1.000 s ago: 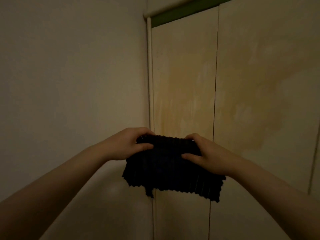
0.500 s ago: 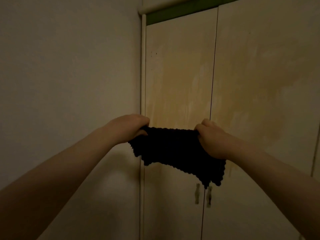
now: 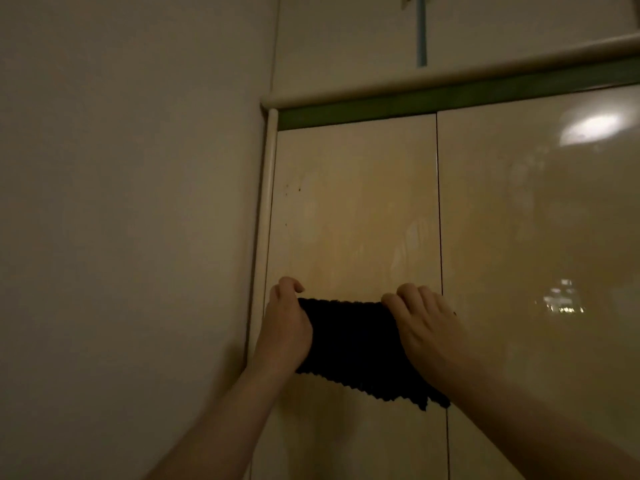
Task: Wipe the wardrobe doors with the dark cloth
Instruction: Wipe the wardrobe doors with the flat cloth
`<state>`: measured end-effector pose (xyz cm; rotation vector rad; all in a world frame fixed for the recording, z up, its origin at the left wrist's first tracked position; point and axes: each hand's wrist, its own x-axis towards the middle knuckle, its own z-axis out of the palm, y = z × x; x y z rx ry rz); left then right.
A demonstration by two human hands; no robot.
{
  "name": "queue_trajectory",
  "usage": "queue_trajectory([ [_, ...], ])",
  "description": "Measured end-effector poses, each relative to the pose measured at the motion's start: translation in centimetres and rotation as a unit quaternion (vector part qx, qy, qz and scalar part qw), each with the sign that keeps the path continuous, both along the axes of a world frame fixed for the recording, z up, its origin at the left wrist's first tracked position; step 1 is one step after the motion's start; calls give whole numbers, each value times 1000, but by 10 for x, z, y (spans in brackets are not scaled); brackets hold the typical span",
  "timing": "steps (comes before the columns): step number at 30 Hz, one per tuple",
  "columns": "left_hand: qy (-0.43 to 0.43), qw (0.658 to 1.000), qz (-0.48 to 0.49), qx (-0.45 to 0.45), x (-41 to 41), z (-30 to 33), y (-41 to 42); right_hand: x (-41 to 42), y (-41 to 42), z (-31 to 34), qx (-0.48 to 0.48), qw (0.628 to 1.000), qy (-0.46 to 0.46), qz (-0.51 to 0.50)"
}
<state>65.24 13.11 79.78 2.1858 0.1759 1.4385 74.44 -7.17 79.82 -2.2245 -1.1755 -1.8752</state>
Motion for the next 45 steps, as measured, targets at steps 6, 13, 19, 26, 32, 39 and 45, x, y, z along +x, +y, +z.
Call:
queue_trajectory([
  [6, -35, 998, 10, 54, 70, 56, 64, 61, 60, 56, 9, 997, -62, -47],
  [13, -85, 980, 74, 164, 131, 109, 126, 127, 111, 108, 28, 990, -127, -54],
  [19, -135, 968, 90, 193, 161, 133, 164, 155, 143, 141, 34, 978, -199, -44],
  [26, -176, 947, 126, 238, 163, 161, 184, 171, 160, 185, 18, 966, -252, -57],
  [32, -157, 933, 148, 287, 179, 168, 186, 182, 158, 187, 51, 969, -236, -43],
  [39, -220, 887, 219, 343, 186, 166, 193, 182, 155, 187, 30, 976, -215, -17],
  [45, -68, 803, 365, 466, 176, 155, 181, 174, 159, 181, 62, 963, -250, -76],
])
